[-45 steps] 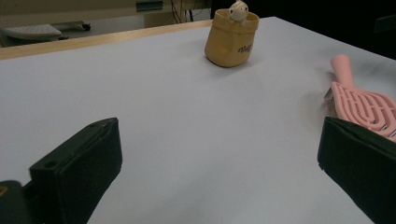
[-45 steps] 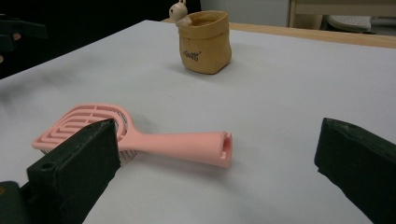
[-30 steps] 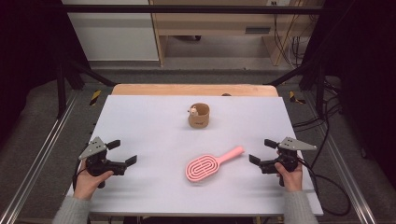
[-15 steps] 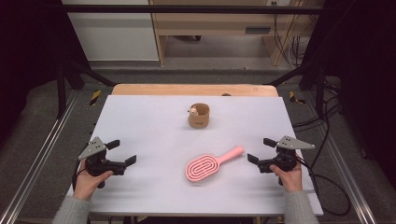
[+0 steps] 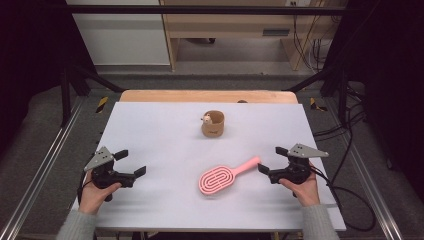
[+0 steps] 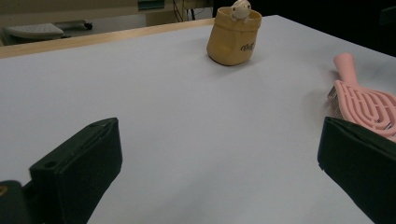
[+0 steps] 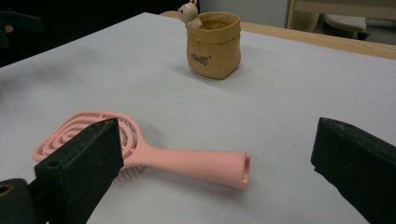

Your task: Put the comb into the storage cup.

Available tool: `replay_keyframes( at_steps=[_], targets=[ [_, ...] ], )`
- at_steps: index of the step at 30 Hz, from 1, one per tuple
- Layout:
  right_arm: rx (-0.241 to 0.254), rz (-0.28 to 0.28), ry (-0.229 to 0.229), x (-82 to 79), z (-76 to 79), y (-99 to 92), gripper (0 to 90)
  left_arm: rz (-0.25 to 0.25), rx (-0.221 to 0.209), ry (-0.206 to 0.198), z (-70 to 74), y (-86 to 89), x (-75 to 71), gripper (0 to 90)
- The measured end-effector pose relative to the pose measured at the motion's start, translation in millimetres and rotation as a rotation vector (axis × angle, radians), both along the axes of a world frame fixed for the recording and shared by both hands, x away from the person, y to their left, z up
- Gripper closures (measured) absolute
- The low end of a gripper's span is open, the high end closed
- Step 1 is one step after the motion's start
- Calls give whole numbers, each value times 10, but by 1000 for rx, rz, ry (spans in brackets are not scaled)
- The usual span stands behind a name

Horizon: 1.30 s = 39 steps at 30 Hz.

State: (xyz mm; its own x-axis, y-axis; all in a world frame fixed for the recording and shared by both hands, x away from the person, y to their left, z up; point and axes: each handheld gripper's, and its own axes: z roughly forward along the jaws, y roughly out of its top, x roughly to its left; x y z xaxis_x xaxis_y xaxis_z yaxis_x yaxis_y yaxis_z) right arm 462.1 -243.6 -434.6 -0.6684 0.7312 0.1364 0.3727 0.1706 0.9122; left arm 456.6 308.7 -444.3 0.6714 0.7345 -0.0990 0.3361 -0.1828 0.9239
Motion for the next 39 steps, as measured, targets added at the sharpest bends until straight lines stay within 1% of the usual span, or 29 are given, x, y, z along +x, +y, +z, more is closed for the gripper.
replay_keyframes(
  at_steps=[4, 8, 9, 10, 14, 16, 19, 22, 24, 25, 26, 34, 39],
  targets=[
    [-4, 1, -4, 12, 13, 50, 64, 1, 1, 2, -4, -2, 3, 0],
    [-2, 1, 8, 33, 16, 96, 108, 0, 1, 4, -6, -6, 4, 0],
    [0, 6, 21, 45, 16, 126, 132, -1, 0, 4, -7, -6, 4, 0],
    [0, 6, 21, 45, 16, 126, 132, 0, 0, 4, -7, -5, 4, 0],
    [-29, 7, 42, 80, 6, 199, 192, 1, 0, 5, -9, -5, 5, 0],
    [-38, -4, 36, 92, 5, 223, 259, 2, -1, 4, -9, -4, 5, 0],
    [-41, -2, 46, 117, 4, 249, 301, 2, -1, 4, -7, -2, 5, 0],
    [-58, 7, 48, 135, -2, 278, 362, 2, -1, 4, -10, -4, 7, 0],
    [-64, 10, 58, 150, -5, 298, 395, 3, -1, 5, -12, -6, 7, 0],
    [-75, 18, 67, 167, -9, 319, 435, 2, -1, 4, -11, -6, 7, 0],
    [-75, 18, 67, 167, -9, 319, 435, 2, -2, 4, -10, -6, 6, 0],
    [-131, 38, 93, 236, -50, 409, 578, 1, 0, 5, -12, -10, 7, 0],
    [-138, 48, 117, 267, -67, 431, 675, 0, 5, 6, -18, -19, 9, 0]
  ],
)
